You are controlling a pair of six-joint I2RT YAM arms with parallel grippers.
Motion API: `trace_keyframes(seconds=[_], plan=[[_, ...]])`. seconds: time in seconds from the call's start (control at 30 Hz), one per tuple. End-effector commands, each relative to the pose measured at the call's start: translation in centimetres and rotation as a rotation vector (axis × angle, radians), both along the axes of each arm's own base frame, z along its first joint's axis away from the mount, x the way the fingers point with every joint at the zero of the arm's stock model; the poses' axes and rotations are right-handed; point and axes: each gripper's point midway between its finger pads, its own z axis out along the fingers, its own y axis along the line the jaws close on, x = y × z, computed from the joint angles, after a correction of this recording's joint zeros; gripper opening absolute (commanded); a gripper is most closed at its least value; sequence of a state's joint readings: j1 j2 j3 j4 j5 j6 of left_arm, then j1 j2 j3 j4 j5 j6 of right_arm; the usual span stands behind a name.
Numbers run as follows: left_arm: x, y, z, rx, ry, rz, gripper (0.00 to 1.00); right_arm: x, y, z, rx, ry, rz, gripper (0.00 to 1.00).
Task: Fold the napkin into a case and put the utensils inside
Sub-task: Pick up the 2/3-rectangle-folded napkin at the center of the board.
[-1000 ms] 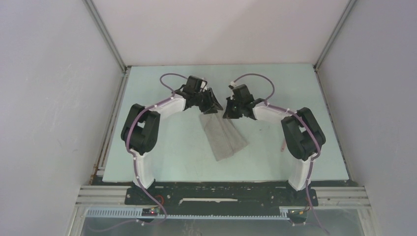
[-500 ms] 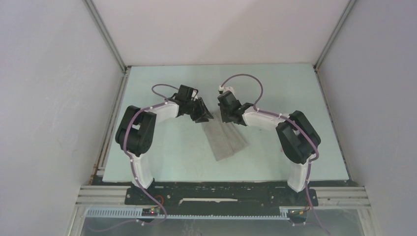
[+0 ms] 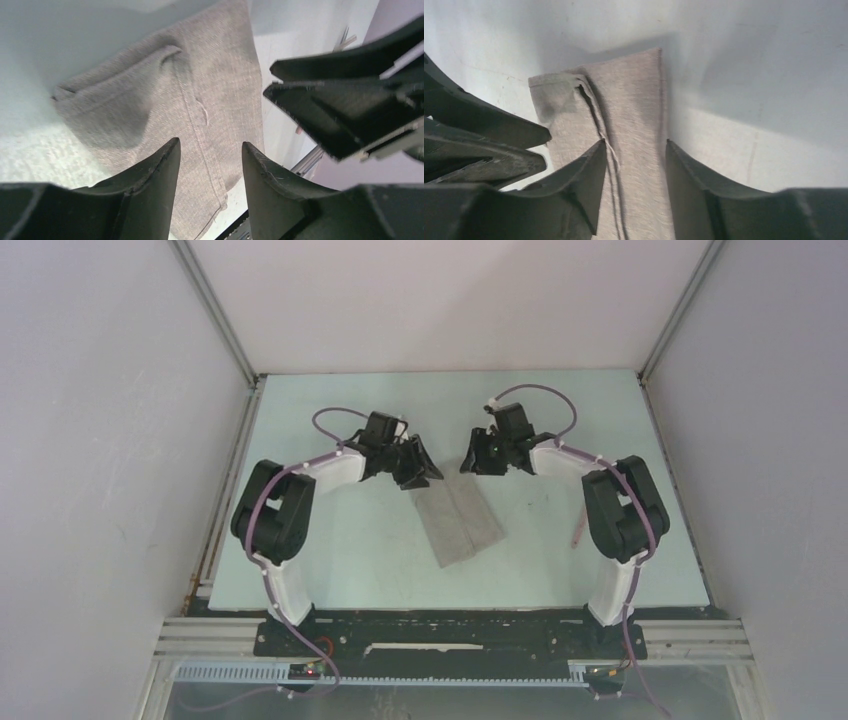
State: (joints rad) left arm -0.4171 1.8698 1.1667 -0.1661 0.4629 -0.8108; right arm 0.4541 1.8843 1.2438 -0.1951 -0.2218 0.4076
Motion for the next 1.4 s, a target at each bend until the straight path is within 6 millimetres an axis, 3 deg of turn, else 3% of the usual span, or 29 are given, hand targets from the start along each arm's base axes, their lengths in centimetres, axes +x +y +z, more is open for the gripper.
trace_keyframes(seconds=[0.0, 0.1, 0.27, 0.43, 0.57, 0.73, 0.87, 1.13, 1.37], plan=[[-1.3, -1.8, 3.5, -0.013, -0.125, -0.068, 0.55, -1.1, -0.2, 3.0, 0.185, 0.052, 0.042, 0.59], [-2.7, -2.7, 3.7, 0.011, -0.141, -0.112, 0.59, -2.8, -2.9, 2.9, 0.215, 0.130, 0.003, 0.64], [-5.6, -4.0, 4.2, 0.119, -0.199, -0.201, 0.67, -7.8, -6.5, 2.5, 0.359, 0.202, -0.030, 0.76], [-8.3, -4.9, 4.0, 0.163, -0.205, -0.253, 0.68, -13.1, -6.8, 2.1, 0.519, 0.282, -0.004, 0.77], [-10.9, -7.0, 4.2, 0.168, -0.238, -0.324, 0.70, -15.1, -6.9, 0.5, 0.559, 0.323, -0.010, 0.75], [-12.2, -8.2, 4.1, 0.223, -0.320, -0.375, 0.76, -14.6, -7.2, 0.0, 0.587, 0.312, -0.020, 0.66], [-12.3, -8.1, 2.9, 0.273, -0.314, -0.377, 0.76, -13.9, -7.2, -0.9, 0.578, 0.316, -0.026, 0.66], [-12.5, -8.1, 2.0, 0.316, -0.314, -0.382, 0.59, -13.7, -7.0, -3.2, 0.450, 0.318, -0.051, 0.59], [-12.8, -7.9, 1.5, 0.361, -0.335, -0.384, 0.62, -13.6, -7.6, -2.8, 0.409, 0.296, -0.058, 0.65]])
